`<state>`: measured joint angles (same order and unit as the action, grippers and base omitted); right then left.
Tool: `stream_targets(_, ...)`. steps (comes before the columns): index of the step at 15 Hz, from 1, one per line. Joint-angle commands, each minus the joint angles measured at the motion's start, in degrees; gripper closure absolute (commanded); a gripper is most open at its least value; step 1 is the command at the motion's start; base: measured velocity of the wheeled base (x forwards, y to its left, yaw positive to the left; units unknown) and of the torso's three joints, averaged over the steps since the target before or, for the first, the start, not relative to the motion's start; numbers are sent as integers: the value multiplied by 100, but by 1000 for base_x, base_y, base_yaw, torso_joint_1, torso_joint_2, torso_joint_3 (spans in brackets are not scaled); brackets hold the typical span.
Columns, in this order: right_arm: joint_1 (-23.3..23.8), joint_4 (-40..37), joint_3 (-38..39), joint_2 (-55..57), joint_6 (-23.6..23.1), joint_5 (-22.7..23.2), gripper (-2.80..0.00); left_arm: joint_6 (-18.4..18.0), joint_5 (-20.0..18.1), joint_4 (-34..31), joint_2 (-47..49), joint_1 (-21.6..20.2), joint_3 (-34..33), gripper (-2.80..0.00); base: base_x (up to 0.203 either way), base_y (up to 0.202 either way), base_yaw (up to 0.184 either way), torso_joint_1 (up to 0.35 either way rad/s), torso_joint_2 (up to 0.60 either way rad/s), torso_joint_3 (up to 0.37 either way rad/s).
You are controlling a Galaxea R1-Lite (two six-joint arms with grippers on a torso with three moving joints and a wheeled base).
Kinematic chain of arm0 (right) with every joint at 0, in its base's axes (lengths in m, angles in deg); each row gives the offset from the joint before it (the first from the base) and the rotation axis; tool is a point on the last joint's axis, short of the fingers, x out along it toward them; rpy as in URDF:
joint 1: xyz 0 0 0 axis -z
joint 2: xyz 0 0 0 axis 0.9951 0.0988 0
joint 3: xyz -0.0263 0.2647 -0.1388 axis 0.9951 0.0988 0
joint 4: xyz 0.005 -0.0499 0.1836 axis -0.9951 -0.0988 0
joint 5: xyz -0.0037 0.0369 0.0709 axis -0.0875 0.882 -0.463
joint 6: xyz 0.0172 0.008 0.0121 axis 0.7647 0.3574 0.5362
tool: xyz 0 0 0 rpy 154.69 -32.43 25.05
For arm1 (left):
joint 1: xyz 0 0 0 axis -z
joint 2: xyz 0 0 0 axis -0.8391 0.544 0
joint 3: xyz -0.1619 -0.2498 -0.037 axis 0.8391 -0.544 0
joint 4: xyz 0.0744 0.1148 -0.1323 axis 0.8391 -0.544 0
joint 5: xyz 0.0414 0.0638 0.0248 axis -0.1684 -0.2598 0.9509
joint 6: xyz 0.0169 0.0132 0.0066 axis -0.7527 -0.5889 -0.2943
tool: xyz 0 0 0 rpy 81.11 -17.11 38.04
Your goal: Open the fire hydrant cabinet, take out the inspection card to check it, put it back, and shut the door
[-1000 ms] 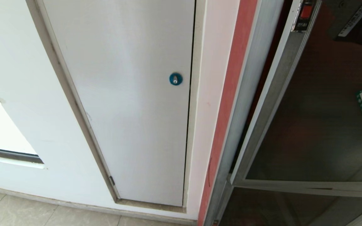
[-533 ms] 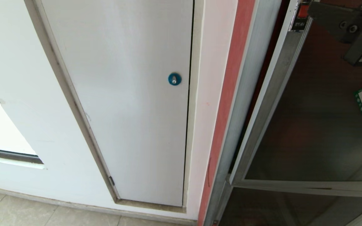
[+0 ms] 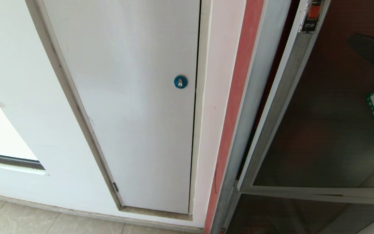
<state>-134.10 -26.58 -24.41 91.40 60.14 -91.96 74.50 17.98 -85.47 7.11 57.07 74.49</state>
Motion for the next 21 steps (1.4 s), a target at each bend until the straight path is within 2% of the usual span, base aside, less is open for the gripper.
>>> stream_targets(1, 214, -158, 223, -571, -8, -17, 0, 2, -2, 0, 4, 0, -3, 0, 0, 0, 0, 0, 0, 0)
stream_targets(5, 720, -531, 489, -1351, -4, -20, 0, 3, -2, -2, -1, 2, -4, 0, 0, 0, 0, 0, 0, 0)
stream_targets(8, 1335, -978, 659, -2052, 2, -18, 0, 0, -2, 2, -2, 5, -2, 0, 0, 0, 0, 0, 0, 0)
stream_targets(16, 3745, -2303, 696, -3857, 31, -11, 0, 3, -2, 2, 5, -1, 0, 0, 0, 0, 0, 0, 0, 0)
stream_targets(19, 4119, -2880, 723, -4438, 38, 4, 0, 3, -2, 2, -2, -2, -2, 0, 0, 0, 0, 0, 0, 0)
stream_targets(21, 4193, -3168, 846, -4776, 52, 34, 0, -2, -2, 2, 2, 2, -9, 0, 0, 0, 0, 0, 0, 0)
